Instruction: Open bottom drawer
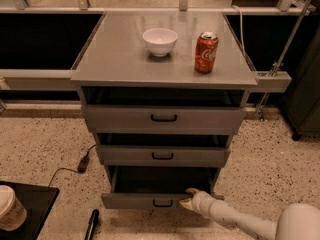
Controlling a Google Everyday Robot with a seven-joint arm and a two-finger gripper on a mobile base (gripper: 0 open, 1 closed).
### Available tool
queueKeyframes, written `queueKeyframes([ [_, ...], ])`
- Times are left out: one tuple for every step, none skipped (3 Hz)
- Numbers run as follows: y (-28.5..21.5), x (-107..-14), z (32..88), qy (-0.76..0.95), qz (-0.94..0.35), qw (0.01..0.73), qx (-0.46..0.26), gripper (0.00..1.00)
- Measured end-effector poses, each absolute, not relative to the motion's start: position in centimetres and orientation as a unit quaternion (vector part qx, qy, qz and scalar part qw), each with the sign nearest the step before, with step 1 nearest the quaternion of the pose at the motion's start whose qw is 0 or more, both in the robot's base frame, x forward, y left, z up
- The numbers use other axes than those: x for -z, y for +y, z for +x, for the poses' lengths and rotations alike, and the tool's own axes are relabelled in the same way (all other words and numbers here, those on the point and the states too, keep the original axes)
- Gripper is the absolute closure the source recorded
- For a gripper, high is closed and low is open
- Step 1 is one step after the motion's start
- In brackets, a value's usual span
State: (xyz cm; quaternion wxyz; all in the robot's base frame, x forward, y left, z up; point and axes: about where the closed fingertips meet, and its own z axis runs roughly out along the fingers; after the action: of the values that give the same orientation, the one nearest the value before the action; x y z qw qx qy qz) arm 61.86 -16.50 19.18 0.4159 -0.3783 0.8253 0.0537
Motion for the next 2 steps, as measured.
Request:
queueKeyframes([
  [-16.58,-18.71,60.44,0.826,-0.373,0.418,-0.058,1.00],
  [-16.58,-19.16,60.43,0.826,-0.373,0.419,-0.058,1.00],
])
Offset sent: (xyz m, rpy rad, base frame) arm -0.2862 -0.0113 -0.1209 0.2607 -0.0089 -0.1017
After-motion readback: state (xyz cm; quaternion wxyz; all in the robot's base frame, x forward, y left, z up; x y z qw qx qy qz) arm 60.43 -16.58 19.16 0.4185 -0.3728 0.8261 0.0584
